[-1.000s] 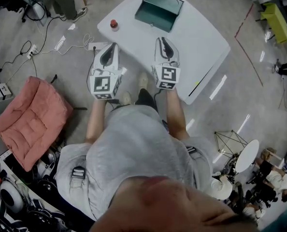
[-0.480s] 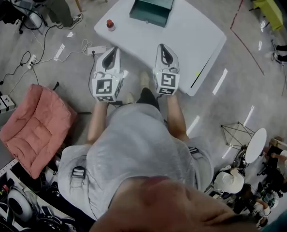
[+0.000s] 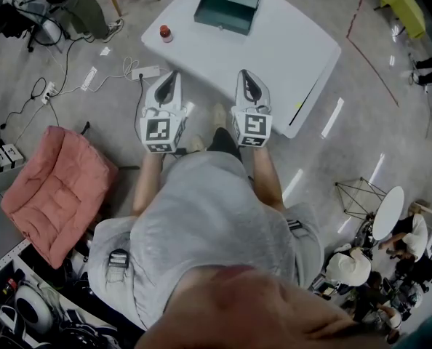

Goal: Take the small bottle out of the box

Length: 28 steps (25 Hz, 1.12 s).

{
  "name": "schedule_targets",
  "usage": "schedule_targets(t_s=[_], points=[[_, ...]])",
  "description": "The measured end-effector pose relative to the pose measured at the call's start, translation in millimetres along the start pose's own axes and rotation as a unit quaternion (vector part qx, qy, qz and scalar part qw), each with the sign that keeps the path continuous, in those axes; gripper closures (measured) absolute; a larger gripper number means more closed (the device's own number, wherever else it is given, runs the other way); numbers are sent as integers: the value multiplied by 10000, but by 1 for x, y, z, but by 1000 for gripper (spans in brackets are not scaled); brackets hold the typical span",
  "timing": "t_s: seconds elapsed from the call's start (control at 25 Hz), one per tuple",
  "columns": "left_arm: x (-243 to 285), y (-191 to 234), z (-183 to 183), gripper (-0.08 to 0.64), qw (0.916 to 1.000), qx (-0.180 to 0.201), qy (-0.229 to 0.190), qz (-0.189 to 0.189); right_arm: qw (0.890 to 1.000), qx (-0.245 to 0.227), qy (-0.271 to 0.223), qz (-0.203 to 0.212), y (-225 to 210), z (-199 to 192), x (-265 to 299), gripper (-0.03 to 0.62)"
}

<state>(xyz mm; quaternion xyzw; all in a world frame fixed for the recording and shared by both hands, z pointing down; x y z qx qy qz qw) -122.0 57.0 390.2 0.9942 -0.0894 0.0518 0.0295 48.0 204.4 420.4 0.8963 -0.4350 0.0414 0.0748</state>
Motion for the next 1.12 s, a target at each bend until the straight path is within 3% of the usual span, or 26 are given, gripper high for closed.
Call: schedule_targets(t_s=[1.12], points=[[3, 0, -2, 548, 10000, -36, -7, 22, 10000, -62, 21, 71, 2, 0, 4, 589]])
Point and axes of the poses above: the fingertips, and each gripper's own axes: x forward along the fingers, y to its left, z out of its top, the point moved 8 cm from there along -x, backward along the fingers, and after that the axes turned 14 degrees about -z, right-handed, at the moved point
